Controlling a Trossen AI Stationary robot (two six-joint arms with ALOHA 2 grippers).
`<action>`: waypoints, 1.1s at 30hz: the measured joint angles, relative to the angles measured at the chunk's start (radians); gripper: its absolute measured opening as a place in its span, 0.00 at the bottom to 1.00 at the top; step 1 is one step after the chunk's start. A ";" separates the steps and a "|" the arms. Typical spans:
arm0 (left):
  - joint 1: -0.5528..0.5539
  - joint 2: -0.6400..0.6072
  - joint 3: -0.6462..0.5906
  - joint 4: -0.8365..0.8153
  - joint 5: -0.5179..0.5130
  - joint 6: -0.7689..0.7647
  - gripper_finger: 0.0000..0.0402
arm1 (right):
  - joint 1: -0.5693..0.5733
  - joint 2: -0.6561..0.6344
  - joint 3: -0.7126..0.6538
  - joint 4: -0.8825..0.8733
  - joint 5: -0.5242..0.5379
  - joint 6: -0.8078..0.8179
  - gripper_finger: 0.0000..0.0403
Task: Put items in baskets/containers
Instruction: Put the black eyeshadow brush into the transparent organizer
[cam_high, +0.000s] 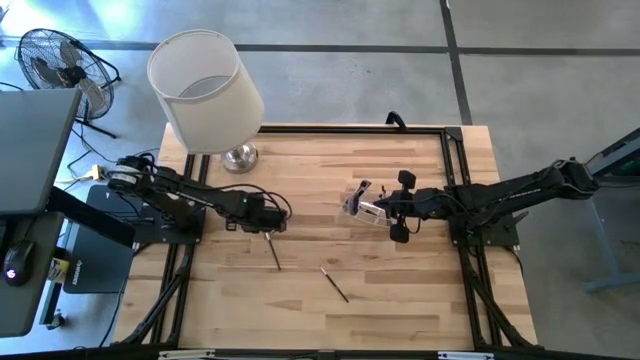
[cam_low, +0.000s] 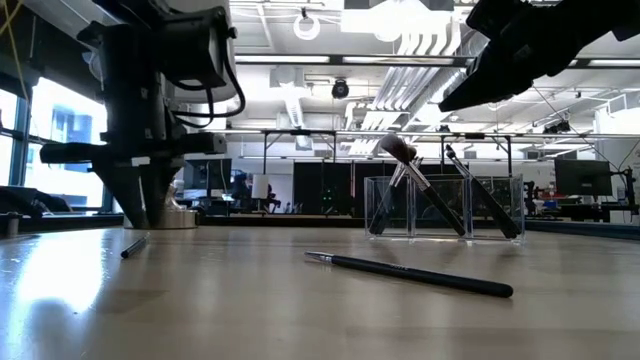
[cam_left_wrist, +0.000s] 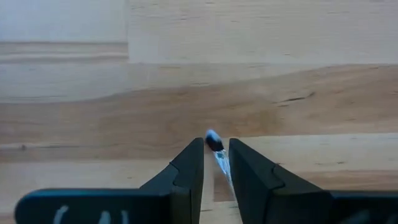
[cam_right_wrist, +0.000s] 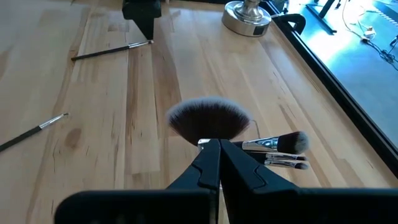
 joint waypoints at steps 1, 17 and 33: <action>0.005 0.000 0.000 -0.004 0.000 0.005 0.18 | 0.000 0.000 0.000 0.000 0.000 0.000 0.00; 0.024 0.025 0.000 0.000 0.005 0.025 0.18 | 0.000 0.000 0.000 0.000 0.000 -0.003 0.00; 0.024 0.098 0.005 0.046 0.033 0.018 0.18 | 0.000 0.001 0.000 -0.005 -0.001 -0.003 0.00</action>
